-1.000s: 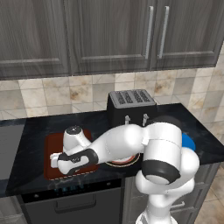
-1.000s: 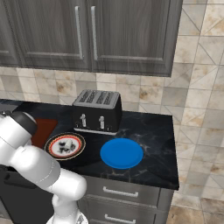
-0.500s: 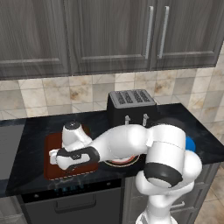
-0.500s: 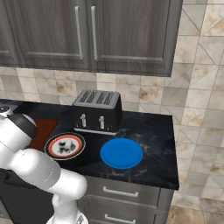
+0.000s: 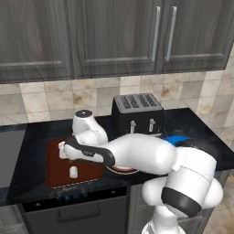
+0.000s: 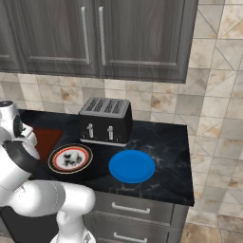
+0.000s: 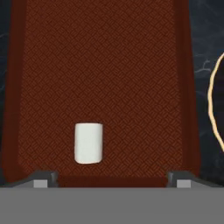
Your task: Move the dessert items from the plates to the tray.
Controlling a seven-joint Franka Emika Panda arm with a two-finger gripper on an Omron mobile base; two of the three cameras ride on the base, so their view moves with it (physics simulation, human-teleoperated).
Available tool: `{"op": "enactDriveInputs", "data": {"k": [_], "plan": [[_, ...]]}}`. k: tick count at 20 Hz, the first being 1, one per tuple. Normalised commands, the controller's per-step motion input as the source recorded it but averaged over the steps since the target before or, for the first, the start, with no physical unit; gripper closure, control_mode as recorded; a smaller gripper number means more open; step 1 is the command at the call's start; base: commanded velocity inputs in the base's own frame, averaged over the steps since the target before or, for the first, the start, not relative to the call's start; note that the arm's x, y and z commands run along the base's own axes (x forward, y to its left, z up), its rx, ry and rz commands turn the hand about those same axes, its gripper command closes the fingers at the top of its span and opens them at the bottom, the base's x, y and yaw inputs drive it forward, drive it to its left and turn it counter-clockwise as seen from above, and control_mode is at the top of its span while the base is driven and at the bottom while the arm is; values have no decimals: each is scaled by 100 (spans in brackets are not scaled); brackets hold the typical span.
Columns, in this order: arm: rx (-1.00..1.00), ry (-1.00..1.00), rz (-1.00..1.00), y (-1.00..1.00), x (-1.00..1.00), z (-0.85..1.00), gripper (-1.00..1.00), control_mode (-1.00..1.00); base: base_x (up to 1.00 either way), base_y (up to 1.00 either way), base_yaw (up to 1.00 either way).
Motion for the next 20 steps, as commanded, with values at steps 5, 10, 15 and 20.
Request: {"op": "enactDriveInputs", "data": {"k": [5, 10, 15, 20], "plan": [[0, 0, 0, -69, 0, 36, -100, -100, 0, 0, 0], [0, 2, 0, -71, 0, 20, -100, -100, 0, 0, 0], [0, 1, 0, -69, 1, 3, -100, -100, 0, 0, 0], [0, 0, 0, -69, 4, 0, -100, -100, 0, 0, 0]]}}
